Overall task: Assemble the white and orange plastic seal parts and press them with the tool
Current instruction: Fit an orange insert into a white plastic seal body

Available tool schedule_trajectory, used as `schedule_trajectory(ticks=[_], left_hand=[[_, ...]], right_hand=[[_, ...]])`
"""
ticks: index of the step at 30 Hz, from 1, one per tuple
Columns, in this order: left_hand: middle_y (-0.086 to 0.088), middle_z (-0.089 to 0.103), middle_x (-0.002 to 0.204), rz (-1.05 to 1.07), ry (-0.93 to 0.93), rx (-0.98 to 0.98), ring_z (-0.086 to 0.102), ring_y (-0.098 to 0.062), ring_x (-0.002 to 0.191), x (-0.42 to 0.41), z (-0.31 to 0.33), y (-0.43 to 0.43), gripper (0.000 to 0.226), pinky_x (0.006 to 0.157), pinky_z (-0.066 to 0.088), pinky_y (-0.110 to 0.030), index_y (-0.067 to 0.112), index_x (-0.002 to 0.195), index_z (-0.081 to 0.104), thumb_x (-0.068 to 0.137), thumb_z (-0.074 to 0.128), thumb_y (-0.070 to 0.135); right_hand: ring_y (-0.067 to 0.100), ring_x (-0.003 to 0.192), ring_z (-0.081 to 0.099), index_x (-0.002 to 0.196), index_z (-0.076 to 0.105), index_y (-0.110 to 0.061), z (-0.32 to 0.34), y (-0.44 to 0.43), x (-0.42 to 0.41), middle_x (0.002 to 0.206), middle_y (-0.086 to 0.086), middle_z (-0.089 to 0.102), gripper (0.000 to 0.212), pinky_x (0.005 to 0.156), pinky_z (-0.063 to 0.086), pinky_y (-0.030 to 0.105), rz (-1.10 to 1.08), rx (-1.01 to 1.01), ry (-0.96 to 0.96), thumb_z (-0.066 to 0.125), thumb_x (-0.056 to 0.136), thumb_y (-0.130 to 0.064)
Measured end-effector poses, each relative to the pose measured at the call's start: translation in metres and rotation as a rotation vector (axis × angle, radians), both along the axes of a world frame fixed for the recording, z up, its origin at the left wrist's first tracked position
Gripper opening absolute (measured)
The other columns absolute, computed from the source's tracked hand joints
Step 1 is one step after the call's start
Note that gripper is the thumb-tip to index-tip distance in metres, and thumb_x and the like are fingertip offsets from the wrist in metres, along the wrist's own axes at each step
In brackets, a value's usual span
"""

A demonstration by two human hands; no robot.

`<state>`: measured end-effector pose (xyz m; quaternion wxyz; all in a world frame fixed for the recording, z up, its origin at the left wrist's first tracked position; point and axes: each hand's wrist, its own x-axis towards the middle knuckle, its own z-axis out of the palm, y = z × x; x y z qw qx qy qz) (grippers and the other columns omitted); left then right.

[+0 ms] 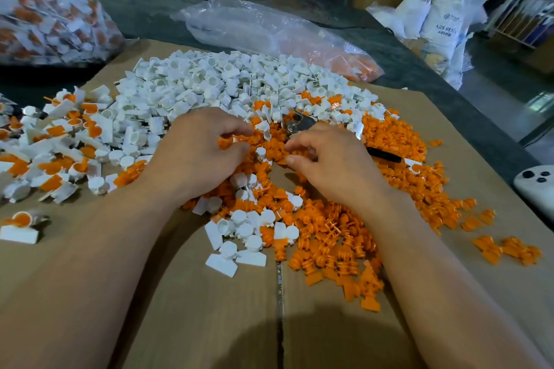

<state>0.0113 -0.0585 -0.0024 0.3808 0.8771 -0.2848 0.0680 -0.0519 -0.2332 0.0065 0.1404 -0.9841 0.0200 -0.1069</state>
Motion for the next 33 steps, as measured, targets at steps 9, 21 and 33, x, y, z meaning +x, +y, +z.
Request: schedule_trajectory(ticks=[9,21,33], left_hand=[[0.005,0.059,0.088,-0.287,0.201,0.023,0.055,-0.001,0.074,-0.005,0.013,0.009,0.021,0.064,0.044,-0.017,0.036,0.073,0.066,0.068,0.079,0.02],[0.013,0.068,0.064,-0.228,0.307,-0.002,0.058,-0.022,0.037,-0.008,0.006,0.001,0.013,0.032,0.047,-0.033,0.032,0.077,0.066,0.081,0.069,0.021],[0.013,0.066,0.09,-0.157,0.201,-0.308,0.064,0.002,0.074,-0.01,0.007,-0.003,0.037,0.063,0.046,-0.003,0.042,0.083,0.06,0.076,0.074,0.008]], right_hand=[[0.004,0.089,0.039,0.113,0.063,-0.023,-0.001,0.003,0.001,0.093,-0.009,0.048,0.028,0.072,0.031,0.022,0.051,-0.018,0.008,0.058,0.087,-0.034],[0.02,0.111,0.045,0.122,0.055,-0.023,-0.006,0.013,0.005,0.114,0.001,0.051,0.034,0.082,0.041,0.032,0.057,-0.174,0.07,0.056,0.089,-0.029],[0.017,0.099,0.052,0.115,0.061,-0.018,-0.005,0.009,0.004,0.105,-0.001,0.05,0.03,0.078,0.037,0.022,0.01,0.036,-0.029,0.058,0.086,-0.009]])
